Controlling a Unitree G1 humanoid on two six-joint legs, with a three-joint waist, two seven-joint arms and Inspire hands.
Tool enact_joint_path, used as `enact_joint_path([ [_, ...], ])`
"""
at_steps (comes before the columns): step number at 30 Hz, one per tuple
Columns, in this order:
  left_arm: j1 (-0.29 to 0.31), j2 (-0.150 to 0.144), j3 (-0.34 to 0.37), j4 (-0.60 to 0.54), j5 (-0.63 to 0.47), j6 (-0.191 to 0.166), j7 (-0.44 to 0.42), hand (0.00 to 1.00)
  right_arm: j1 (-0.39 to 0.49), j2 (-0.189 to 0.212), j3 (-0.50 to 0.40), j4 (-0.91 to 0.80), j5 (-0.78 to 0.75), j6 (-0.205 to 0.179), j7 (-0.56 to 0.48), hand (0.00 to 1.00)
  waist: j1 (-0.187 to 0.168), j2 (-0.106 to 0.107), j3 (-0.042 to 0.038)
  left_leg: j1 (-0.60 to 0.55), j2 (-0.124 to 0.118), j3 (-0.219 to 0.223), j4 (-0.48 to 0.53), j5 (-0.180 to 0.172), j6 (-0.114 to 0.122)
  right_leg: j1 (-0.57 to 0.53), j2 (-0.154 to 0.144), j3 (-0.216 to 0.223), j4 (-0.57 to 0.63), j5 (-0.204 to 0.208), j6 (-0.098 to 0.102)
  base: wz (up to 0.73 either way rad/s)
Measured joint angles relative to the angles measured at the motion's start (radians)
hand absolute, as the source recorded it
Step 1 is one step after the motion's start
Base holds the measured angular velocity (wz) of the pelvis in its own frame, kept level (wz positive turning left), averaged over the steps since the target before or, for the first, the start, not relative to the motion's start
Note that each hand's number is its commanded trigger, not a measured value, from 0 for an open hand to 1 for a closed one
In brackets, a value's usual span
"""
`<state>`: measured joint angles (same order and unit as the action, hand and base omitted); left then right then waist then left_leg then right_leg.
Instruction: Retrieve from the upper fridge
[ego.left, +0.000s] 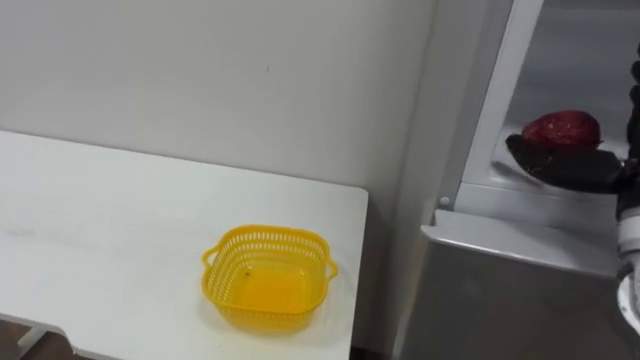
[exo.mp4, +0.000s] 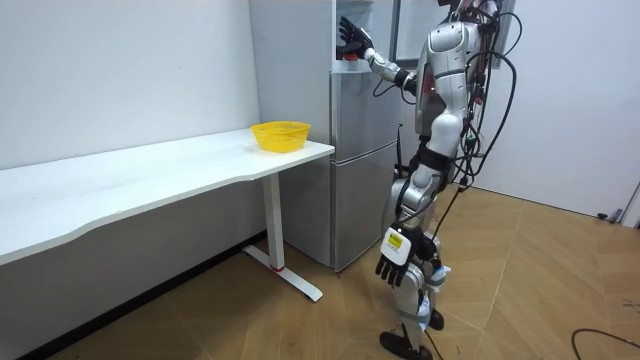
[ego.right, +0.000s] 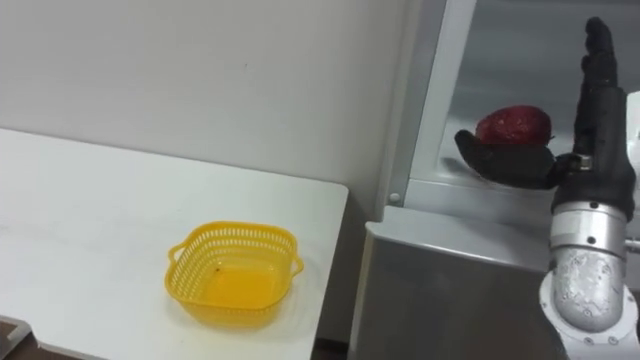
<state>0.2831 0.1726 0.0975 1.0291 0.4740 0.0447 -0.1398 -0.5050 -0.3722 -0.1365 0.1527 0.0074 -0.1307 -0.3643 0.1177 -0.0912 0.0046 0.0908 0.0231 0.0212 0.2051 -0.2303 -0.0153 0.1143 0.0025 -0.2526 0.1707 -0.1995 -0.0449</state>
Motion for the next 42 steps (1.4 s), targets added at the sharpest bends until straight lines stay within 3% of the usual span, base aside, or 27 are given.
enact_joint_path([
  [6, 0.004, 0.000, -0.001, -0.008, 0.000, 0.003, 0.002, 0.00, -0.060, -0.027, 0.022, 0.071, 0.028, 0.003, 0.020, 0.00, -0.001, 0.007, -0.0012, -0.001, 0.000, -0.005, 0.000, 0.000, 0.000, 0.002, -0.001, -0.004, 0.000, 0.000, 0.000, 0.01],
  [13, 0.006, 0.008, -0.001, -0.038, 0.001, 0.046, 0.002, 0.00, -0.114, -0.082, 0.061, 0.204, 0.056, 0.074, 0.072, 0.00, 0.006, 0.008, -0.0090, 0.001, -0.001, -0.016, 0.000, 0.000, 0.000, 0.006, -0.002, -0.017, 0.000, 0.000, 0.000, 0.04],
  [20, 0.015, 0.011, 0.000, -0.065, 0.001, 0.081, -0.008, 0.00, -0.115, -0.127, 0.079, 0.224, 0.108, 0.111, 0.127, 0.00, 0.023, 0.001, -0.0135, 0.002, -0.001, -0.022, 0.000, 0.000, 0.000, 0.005, -0.005, -0.024, 0.000, 0.000, 0.000, 0.01],
  [23, 0.020, 0.012, 0.000, -0.068, 0.001, 0.089, -0.009, 0.00, -0.143, -0.129, 0.079, 0.281, 0.143, 0.114, 0.159, 0.00, 0.024, -0.003, -0.0107, 0.012, -0.001, -0.020, 0.000, 0.000, 0.000, 0.020, -0.005, -0.024, 0.000, 0.000, 0.000, 0.00],
  [25, 0.019, 0.015, 0.000, -0.068, 0.001, 0.094, -0.010, 0.00, -0.159, -0.130, 0.080, 0.319, 0.151, 0.120, 0.176, 0.00, 0.024, -0.009, -0.0027, 0.024, -0.001, -0.020, 0.000, 0.000, 0.000, 0.031, -0.005, -0.024, 0.000, 0.000, 0.000, 0.00],
  [30, 0.020, 0.019, 0.000, -0.090, 0.001, 0.113, -0.022, 0.00, -0.190, -0.133, 0.080, 0.393, 0.149, 0.134, 0.217, 0.00, 0.024, -0.018, -0.0043, 0.024, -0.002, -0.017, 0.005, 0.000, 0.000, 0.028, -0.006, -0.022, -0.001, 0.000, 0.000, 0.00],
  [31, 0.020, 0.020, 0.000, -0.093, 0.001, 0.119, -0.023, 0.00, -0.191, -0.137, 0.081, 0.398, 0.148, 0.136, 0.228, 0.12, 0.025, -0.019, -0.0045, 0.023, -0.003, -0.016, 0.007, 0.000, 0.000, 0.028, -0.007, -0.022, -0.002, -0.001, 0.000, 0.00],
  [32, 0.020, 0.020, -0.001, -0.097, 0.001, 0.123, -0.025, 0.00, -0.191, -0.143, 0.083, 0.403, 0.148, 0.137, 0.239, 0.76, 0.025, -0.019, -0.0044, 0.024, -0.003, -0.016, 0.008, 0.000, 0.000, 0.028, -0.008, -0.022, -0.003, -0.001, 0.001, 0.00],
  [33, 0.020, 0.020, -0.001, -0.097, 0.001, 0.125, -0.025, 0.00, -0.191, -0.147, 0.085, 0.405, 0.148, 0.136, 0.245, 1.00, 0.025, -0.019, -0.0043, 0.024, -0.004, -0.016, 0.008, 0.000, 0.000, 0.029, -0.008, -0.022, -0.003, -0.001, 0.001, 0.00],
  [37, 0.019, 0.035, 0.000, -0.096, 0.000, 0.127, -0.025, 0.00, -0.198, -0.157, 0.088, 0.438, 0.165, 0.133, 0.290, 1.00, 0.025, -0.024, -0.0078, 0.027, -0.004, -0.018, 0.009, 0.000, 0.000, 0.034, -0.008, -0.024, -0.003, -0.001, 0.001, 0.00],
  [42, 0.017, 0.040, -0.001, -0.096, 0.000, 0.133, -0.023, 0.00, -0.212, -0.170, 0.099, 0.477, 0.186, 0.140, 0.328, 1.00, 0.024, -0.025, -0.0067, 0.037, -0.005, -0.019, 0.008, 0.000, 0.000, 0.045, -0.008, -0.022, -0.005, -0.002, 0.002, 0.00],
])
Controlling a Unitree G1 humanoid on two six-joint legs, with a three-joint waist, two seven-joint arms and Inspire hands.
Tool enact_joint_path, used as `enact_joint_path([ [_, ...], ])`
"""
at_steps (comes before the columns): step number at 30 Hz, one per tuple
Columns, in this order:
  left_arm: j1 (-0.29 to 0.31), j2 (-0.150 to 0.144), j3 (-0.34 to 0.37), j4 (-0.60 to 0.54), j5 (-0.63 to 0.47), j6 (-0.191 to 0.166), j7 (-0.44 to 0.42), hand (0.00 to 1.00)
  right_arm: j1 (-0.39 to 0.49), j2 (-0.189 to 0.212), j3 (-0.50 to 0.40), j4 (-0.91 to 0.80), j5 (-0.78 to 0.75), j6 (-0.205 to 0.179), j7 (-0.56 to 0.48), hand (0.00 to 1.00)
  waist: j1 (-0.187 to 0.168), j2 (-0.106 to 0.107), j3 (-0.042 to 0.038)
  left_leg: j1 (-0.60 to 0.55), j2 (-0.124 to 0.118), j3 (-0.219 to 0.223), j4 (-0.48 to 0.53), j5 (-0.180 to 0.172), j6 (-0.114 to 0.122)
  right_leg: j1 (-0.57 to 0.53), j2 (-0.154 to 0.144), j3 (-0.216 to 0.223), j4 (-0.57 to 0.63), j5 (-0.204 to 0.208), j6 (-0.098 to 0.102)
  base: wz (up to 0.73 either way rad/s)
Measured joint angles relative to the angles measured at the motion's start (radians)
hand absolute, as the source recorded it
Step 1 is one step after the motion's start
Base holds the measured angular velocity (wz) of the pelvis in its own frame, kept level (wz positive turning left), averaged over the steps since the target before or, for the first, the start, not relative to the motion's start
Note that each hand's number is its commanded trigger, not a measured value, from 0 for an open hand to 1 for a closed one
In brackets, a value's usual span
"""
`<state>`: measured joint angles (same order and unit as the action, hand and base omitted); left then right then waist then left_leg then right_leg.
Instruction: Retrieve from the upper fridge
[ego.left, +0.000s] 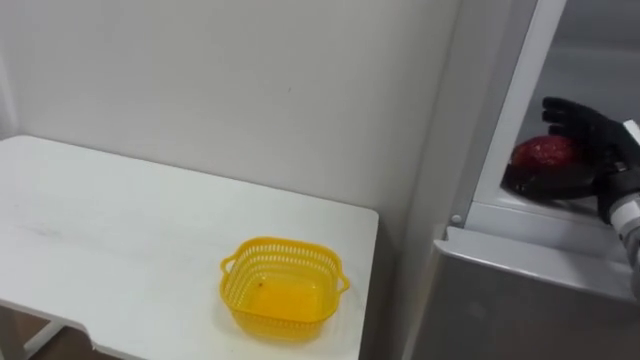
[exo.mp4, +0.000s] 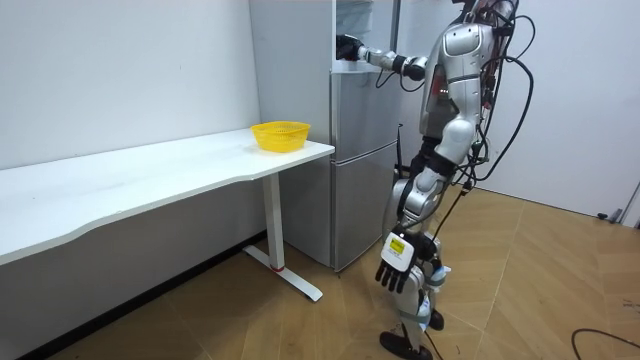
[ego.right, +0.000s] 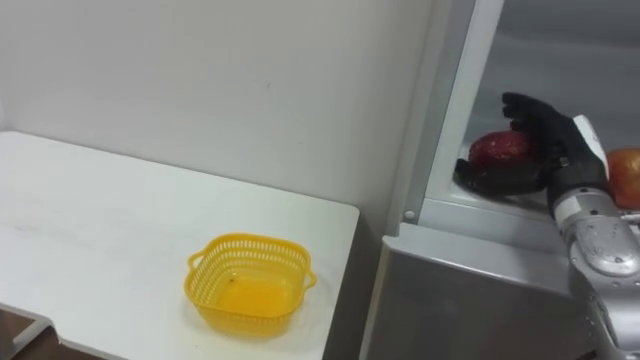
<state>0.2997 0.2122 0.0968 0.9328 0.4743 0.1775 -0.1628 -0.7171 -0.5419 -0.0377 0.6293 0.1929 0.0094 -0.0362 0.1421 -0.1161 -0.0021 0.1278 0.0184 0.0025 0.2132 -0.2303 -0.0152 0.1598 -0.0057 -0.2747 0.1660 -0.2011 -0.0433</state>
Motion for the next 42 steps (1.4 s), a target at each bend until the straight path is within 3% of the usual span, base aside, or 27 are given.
enact_joint_path([
  [5, -0.001, 0.001, -0.001, 0.001, -0.002, 0.021, 0.001, 0.00, -0.009, -0.020, 0.019, 0.010, -0.001, 0.007, 0.045, 1.00, 0.000, 0.000, 0.0004, 0.000, 0.000, -0.001, 0.000, 0.000, 0.000, 0.001, 0.000, 0.002, 0.000, 0.000, 0.000, 0.00],
  [25, -0.016, 0.003, -0.006, 0.002, -0.011, 0.024, 0.035, 0.00, -0.010, -0.022, 0.021, 0.002, 0.073, 0.014, 0.059, 1.00, -0.005, -0.001, 0.0038, 0.004, 0.000, -0.004, -0.002, 0.000, 0.000, 0.017, 0.007, 0.007, -0.015, 0.000, 0.000, 0.00],
  [30, -0.024, 0.004, -0.025, 0.003, -0.004, 0.022, 0.034, 0.00, 0.026, -0.020, 0.023, -0.106, 0.074, 0.015, 0.017, 1.00, -0.006, 0.008, 0.0068, -0.001, 0.001, 0.004, -0.002, 0.000, 0.000, 0.012, 0.008, 0.014, -0.013, 0.000, 0.000, -0.05],
  [37, -0.014, -0.001, -0.044, 0.005, -0.011, 0.012, 0.051, 0.00, 0.159, 0.007, 0.022, -0.383, 0.040, 0.029, -0.082, 1.00, -0.014, 0.036, -0.0061, 0.007, 0.005, 0.021, -0.019, 0.000, 0.000, -0.001, 0.010, 0.032, -0.009, 0.000, 0.000, -0.09],
  [42, -0.020, -0.002, -0.065, 0.024, -0.011, 0.003, 0.071, 0.00, 0.228, 0.034, 0.020, -0.528, 0.033, 0.036, -0.127, 1.00, -0.030, 0.044, -0.0009, 0.008, 0.006, 0.028, -0.024, 0.000, 0.000, -0.003, 0.011, 0.040, -0.014, 0.000, 0.000, -0.05],
])
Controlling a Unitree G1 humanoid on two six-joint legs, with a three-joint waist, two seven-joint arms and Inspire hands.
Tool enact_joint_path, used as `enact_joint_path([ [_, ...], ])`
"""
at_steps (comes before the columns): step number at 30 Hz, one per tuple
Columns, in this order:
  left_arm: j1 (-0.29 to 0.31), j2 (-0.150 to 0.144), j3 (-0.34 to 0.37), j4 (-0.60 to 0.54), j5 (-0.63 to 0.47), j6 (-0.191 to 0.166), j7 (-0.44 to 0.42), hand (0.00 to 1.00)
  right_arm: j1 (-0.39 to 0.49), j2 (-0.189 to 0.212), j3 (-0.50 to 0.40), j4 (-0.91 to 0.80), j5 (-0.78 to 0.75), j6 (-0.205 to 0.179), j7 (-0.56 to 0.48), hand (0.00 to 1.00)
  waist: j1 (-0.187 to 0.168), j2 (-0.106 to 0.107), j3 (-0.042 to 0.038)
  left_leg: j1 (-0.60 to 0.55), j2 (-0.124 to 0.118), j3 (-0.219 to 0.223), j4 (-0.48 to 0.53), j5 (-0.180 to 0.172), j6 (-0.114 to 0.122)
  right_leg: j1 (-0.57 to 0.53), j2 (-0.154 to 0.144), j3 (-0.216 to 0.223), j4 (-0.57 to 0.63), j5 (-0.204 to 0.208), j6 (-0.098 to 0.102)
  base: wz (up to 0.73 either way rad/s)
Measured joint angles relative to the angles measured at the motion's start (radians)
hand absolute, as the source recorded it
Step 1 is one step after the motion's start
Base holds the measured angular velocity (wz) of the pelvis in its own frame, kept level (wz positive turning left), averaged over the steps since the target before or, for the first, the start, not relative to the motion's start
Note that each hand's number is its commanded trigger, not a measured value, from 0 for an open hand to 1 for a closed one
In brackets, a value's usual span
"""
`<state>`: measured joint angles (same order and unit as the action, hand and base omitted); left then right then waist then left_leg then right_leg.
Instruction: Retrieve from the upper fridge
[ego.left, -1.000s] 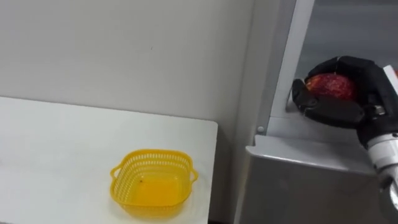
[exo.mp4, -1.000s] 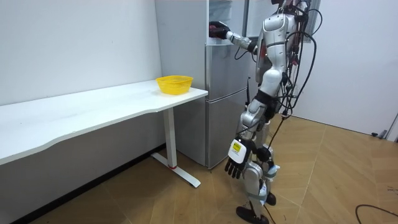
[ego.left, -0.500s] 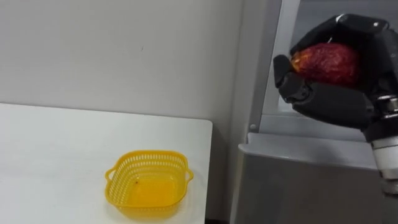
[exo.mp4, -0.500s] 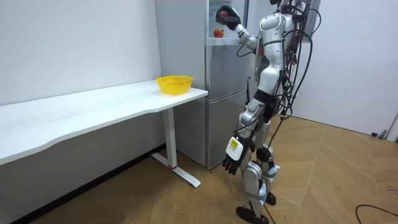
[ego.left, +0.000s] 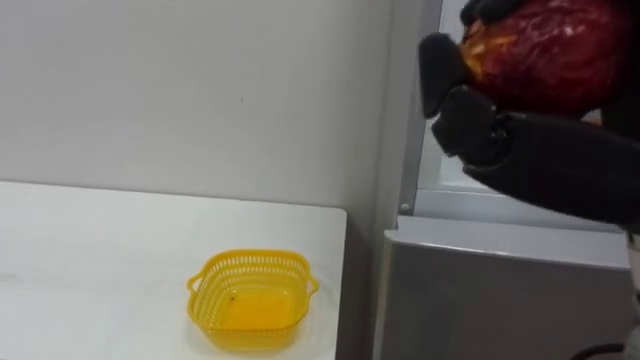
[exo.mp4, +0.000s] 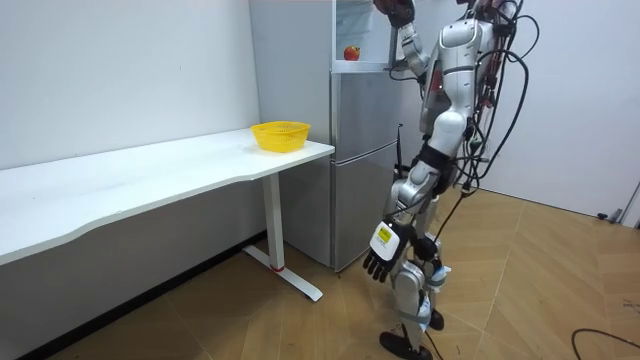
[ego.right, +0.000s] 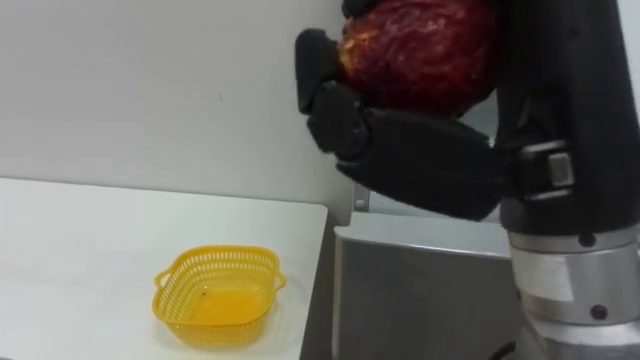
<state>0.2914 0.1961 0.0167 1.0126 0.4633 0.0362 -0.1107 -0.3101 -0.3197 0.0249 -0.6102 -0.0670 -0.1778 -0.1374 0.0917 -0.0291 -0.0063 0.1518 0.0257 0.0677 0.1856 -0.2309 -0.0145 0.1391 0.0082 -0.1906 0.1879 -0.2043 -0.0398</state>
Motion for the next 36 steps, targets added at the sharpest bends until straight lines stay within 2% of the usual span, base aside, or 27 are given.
enact_joint_path([
  [4, -0.003, 0.000, 0.000, 0.023, 0.006, 0.000, -0.001, 0.00, 0.000, 0.001, 0.066, -0.001, -0.032, 0.005, 0.072, 1.00, 0.002, -0.012, -0.0027, 0.000, 0.000, 0.002, 0.001, 0.000, 0.000, 0.000, 0.000, -0.003, 0.005, 0.001, -0.001, -0.02],
  [6, -0.003, 0.000, -0.001, 0.029, 0.008, 0.001, -0.007, 0.00, 0.000, 0.002, 0.082, -0.001, -0.052, 0.005, 0.103, 1.00, 0.005, -0.021, -0.0013, -0.001, 0.000, 0.002, 0.003, 0.000, 0.000, 0.000, 0.000, -0.004, 0.004, 0.001, -0.001, 0.00],
  [8, -0.006, 0.000, -0.004, 0.034, 0.007, 0.000, -0.011, 0.00, 0.000, 0.002, 0.096, 0.001, -0.068, 0.006, 0.130, 1.00, 0.023, -0.033, 0.0029, -0.003, -0.001, 0.000, 0.004, 0.000, 0.000, 0.002, -0.001, -0.006, 0.000, 0.001, -0.001, 0.00],
  [10, -0.009, 0.003, -0.020, 0.051, 0.001, 0.001, -0.013, 0.00, 0.000, 0.002, 0.121, 0.007, -0.082, 0.005, 0.135, 1.00, 0.032, -0.041, 0.0029, -0.006, -0.002, -0.006, 0.004, 0.000, 0.000, 0.004, -0.003, -0.010, -0.002, 0.001, -0.001, 0.06],
  [12, -0.026, 0.004, -0.041, 0.069, 0.000, 0.001, -0.014, 0.00, -0.003, 0.002, 0.151, 0.029, -0.108, 0.008, 0.150, 1.00, 0.043, -0.043, 0.0030, -0.006, -0.003, -0.018, 0.007, 0.000, 0.000, 0.008, -0.005, -0.023, -0.002, 0.001, -0.001, 0.10],
  [14, -0.031, 0.006, -0.055, 0.077, 0.000, 0.001, -0.017, 0.00, -0.005, 0.004, 0.195, 0.053, -0.174, 0.028, 0.176, 1.00, 0.055, -0.047, 0.0060, -0.006, -0.003, -0.030, 0.007, 0.000, 0.000, 0.011, -0.007, -0.039, -0.002, 0.001, 0.000, 0.16],
  [16, -0.043, 0.010, -0.059, 0.085, 0.001, 0.000, -0.022, 0.00, -0.005, 0.009, 0.214, 0.068, -0.204, 0.028, 0.202, 1.00, 0.068, -0.049, 0.0091, -0.010, -0.003, -0.043, 0.008, 0.000, 0.000, 0.010, -0.008, -0.052, -0.003, 0.001, 0.000, 0.18],
  [17, -0.049, 0.013, -0.060, 0.087, 0.002, 0.000, -0.030, 0.00, -0.006, 0.010, 0.219, 0.079, -0.231, 0.026, 0.208, 1.00, 0.076, -0.051, 0.0130, -0.010, -0.003, -0.048, 0.008, 0.000, 0.000, 0.009, -0.012, -0.060, -0.003, 0.001, 0.000, 0.18],
  [20, -0.060, 0.023, -0.060, 0.085, 0.001, 0.000, -0.051, 0.00, -0.030, 0.011, 0.227, 0.122, -0.279, 0.027, 0.209, 1.00, 0.101, -0.064, 0.0162, -0.028, -0.004, -0.048, 0.013, 0.001, 0.000, 0.000, -0.012, -0.060, -0.002, -0.004, -0.004, 0.03],
  [25, -0.055, 0.025, -0.061, 0.085, 0.002, 0.002, -0.058, 0.00, -0.066, 0.008, 0.228, 0.210, -0.295, 0.038, 0.207, 1.00, 0.114, -0.088, 0.0126, -0.046, -0.007, -0.056, 0.022, 0.001, 0.000, -0.007, -0.014, -0.062, -0.002, -0.005, -0.003, 0.06],
  [29, -0.079, 0.033, -0.061, 0.085, 0.003, 0.002, -0.059, 0.00, -0.086, -0.008, 0.230, 0.290, -0.284, 0.049, 0.205, 1.00, 0.133, -0.115, 0.0179, -0.055, -0.013, -0.081, 0.035, 0.001, 0.001, -0.002, -0.021, -0.089, -0.002, -0.007, -0.001, 0.15],
  [31, -0.085, 0.035, -0.060, 0.083, 0.001, 0.002, -0.061, 0.00, -0.096, -0.009, 0.232, 0.332, -0.285, 0.068, 0.206, 1.00, 0.142, -0.125, 0.0176, -0.055, -0.015, -0.084, 0.038, 0.001, 0.001, -0.002, -0.021, -0.090, -0.003, -0.007, 0.000, 0.12],
  [34, -0.091, 0.039, -0.060, 0.089, 0.001, 0.003, -0.067, 0.00, -0.099, -0.010, 0.235, 0.365, -0.284, 0.081, 0.206, 1.00, 0.159, -0.135, 0.0218, -0.057, -0.020, -0.105, 0.039, 0.001, 0.001, 0.004, -0.021, -0.113, -0.003, -0.009, 0.002, 0.13],
  [36, -0.087, 0.046, -0.059, 0.097, 0.001, 0.011, -0.067, 0.00, -0.103, -0.010, 0.239, 0.401, -0.284, 0.084, 0.206, 1.00, 0.163, -0.146, 0.0199, -0.060, -0.021, -0.107, 0.037, 0.001, 0.001, 0.004, -0.021, -0.114, -0.003, -0.010, 0.004, 0.11],
])
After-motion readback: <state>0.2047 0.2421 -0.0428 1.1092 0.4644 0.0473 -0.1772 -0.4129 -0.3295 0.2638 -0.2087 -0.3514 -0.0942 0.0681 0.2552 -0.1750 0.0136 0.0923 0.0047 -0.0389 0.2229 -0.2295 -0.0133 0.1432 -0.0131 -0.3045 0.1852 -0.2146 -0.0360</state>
